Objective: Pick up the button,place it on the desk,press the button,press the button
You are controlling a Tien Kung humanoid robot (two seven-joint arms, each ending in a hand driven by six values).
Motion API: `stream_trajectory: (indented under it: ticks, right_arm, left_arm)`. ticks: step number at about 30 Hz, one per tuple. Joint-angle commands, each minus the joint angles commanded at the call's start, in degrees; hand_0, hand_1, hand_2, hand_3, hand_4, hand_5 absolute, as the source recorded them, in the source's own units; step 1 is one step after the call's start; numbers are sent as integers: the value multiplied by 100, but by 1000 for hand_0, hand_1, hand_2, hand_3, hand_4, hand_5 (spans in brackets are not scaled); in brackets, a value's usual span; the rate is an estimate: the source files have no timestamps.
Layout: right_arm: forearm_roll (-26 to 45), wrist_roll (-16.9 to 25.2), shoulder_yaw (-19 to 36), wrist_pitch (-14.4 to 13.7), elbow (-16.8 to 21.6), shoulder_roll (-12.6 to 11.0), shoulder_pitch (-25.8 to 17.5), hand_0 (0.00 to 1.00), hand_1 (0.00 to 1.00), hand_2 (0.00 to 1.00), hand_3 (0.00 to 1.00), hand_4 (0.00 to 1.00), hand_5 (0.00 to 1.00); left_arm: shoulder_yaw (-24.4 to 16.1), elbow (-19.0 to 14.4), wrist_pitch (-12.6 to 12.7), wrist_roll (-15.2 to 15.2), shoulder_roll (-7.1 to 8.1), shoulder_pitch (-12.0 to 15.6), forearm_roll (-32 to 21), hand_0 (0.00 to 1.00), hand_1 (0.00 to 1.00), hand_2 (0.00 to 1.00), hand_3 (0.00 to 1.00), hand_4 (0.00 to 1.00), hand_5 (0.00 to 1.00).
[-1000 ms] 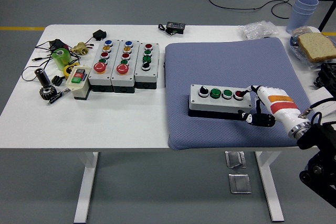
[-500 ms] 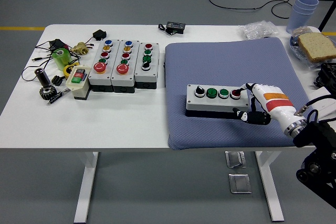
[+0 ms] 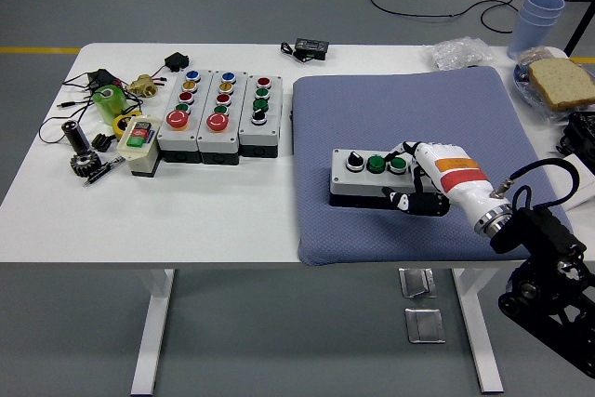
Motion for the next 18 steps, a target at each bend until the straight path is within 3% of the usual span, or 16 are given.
stream_trajectory:
  ticks: [18]
  right_arm:
    - [100, 14, 18, 24, -110, -77, -45, 130, 2, 180, 642, 760, 341]
  left_arm:
    - [-24, 0, -15, 19, 0, 6, 65, 643, 622, 612, 564, 311, 863]
